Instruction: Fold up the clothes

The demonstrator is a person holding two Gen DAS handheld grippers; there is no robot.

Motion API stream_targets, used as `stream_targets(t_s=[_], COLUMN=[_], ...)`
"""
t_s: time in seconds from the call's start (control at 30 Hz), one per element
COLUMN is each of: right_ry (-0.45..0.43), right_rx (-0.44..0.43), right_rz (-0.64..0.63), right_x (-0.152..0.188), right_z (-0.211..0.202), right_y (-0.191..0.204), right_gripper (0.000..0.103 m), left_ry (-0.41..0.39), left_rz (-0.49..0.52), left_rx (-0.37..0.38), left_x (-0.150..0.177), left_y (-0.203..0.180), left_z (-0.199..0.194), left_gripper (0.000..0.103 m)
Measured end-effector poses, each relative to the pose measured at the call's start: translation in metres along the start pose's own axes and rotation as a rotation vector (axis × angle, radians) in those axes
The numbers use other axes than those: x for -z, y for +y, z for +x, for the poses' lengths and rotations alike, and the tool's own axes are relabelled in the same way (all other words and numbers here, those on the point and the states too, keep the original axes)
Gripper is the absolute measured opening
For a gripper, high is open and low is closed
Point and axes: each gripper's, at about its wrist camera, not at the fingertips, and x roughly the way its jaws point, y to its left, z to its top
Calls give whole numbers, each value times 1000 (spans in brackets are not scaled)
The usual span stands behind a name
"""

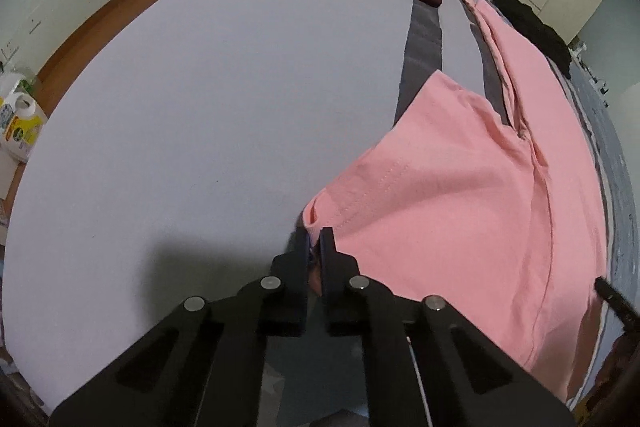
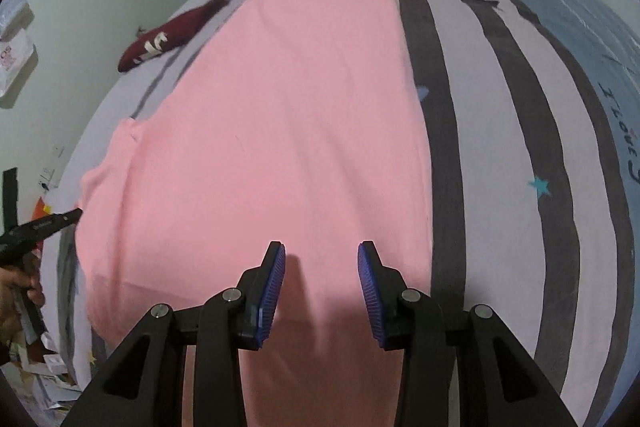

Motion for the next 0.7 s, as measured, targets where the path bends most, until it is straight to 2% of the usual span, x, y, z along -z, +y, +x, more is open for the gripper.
stream_targets(t_s=[0.1, 0.2, 0.27, 0.3, 0.37, 0.4, 0.43, 0.47, 0.57, 0.7], right_ry=[7, 8, 6, 2, -4, -5, -7, -9, -15, -30], right_rx=[10, 16, 23, 27, 31, 32, 35, 37, 37, 35], right_rz=[-6, -8, -6, -4, 13, 21, 29, 34, 44, 50], right_x=[4, 4, 2, 2, 1, -1, -1, -1, 1, 4], right_z=[2, -1, -4, -5, -7, -6, -6, -7, -12, -23], right_y=[-3, -2, -2, -2, -4, -1, -2, -1, -3, -10], right_gripper=[34, 34, 34, 34, 34, 34, 34, 34, 34, 34], left_ry=[7, 45, 57, 58, 48, 37, 27, 20, -4, -95], left_rz=[-17, -67, -108, -113, -78, -32, 9, 28, -17, 15], left_rx=[6, 2, 38, 55, 68, 52, 26, 7, 6, -44], left_x=[5, 7, 8, 8, 9, 11, 12, 13, 16, 13], left_y=[6, 13, 16, 15, 7, -1, -7, -10, -4, -15], left_z=[-4, 1, 1, 1, 0, -1, -1, -2, -15, -56], left_gripper=[4, 14, 27, 41, 44, 30, 12, 5, 3, 2])
